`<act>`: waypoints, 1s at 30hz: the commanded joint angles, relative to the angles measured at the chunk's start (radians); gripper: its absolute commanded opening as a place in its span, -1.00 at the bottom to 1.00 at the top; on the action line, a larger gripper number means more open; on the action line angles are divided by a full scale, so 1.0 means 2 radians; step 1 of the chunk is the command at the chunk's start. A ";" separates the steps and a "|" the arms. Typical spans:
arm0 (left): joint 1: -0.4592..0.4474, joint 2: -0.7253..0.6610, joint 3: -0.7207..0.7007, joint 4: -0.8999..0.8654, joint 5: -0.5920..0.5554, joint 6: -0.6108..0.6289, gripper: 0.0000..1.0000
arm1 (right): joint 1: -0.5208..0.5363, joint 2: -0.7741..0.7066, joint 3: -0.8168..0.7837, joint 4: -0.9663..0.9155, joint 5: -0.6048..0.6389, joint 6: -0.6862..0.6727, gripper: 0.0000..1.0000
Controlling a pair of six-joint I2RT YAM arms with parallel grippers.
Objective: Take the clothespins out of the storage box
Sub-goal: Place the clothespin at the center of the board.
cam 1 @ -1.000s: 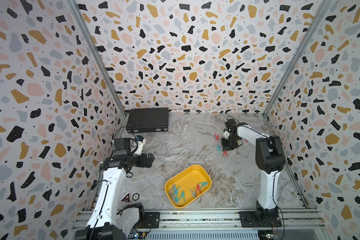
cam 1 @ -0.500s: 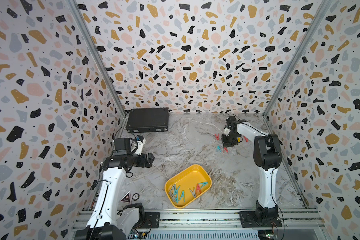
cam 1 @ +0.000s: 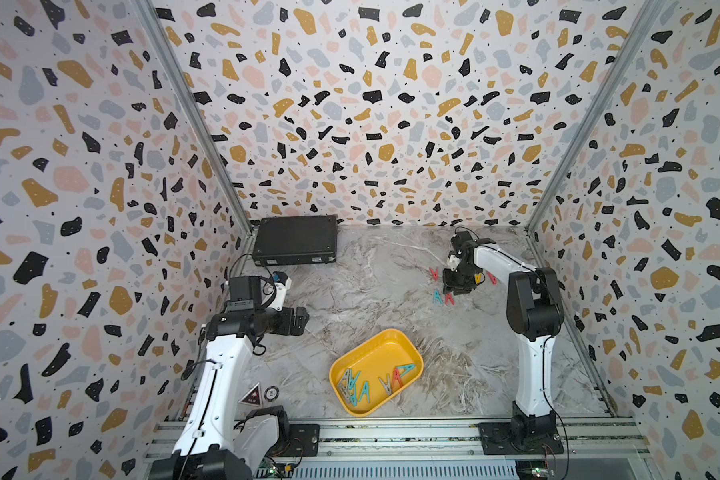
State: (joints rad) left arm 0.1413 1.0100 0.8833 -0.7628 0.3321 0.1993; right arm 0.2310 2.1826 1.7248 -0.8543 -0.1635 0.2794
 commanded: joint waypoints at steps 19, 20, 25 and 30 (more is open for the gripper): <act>0.002 -0.001 -0.004 0.001 0.012 0.009 0.99 | 0.052 -0.260 -0.093 -0.032 -0.061 -0.012 -0.12; 0.002 0.000 -0.004 0.001 0.013 0.009 1.00 | 0.063 -0.273 -0.103 -0.033 -0.064 -0.017 -0.13; 0.002 0.011 -0.002 -0.001 0.012 0.008 0.99 | 0.155 -0.334 -0.157 -0.027 -0.074 -0.035 -0.14; 0.002 0.020 0.004 0.000 -0.012 -0.002 1.00 | 0.266 -0.355 -0.195 0.006 -0.081 -0.021 -0.04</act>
State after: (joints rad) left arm 0.1413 1.0443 0.8833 -0.7628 0.3298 0.1982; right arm 0.6827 1.5070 1.3563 -0.8688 -0.3061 0.2379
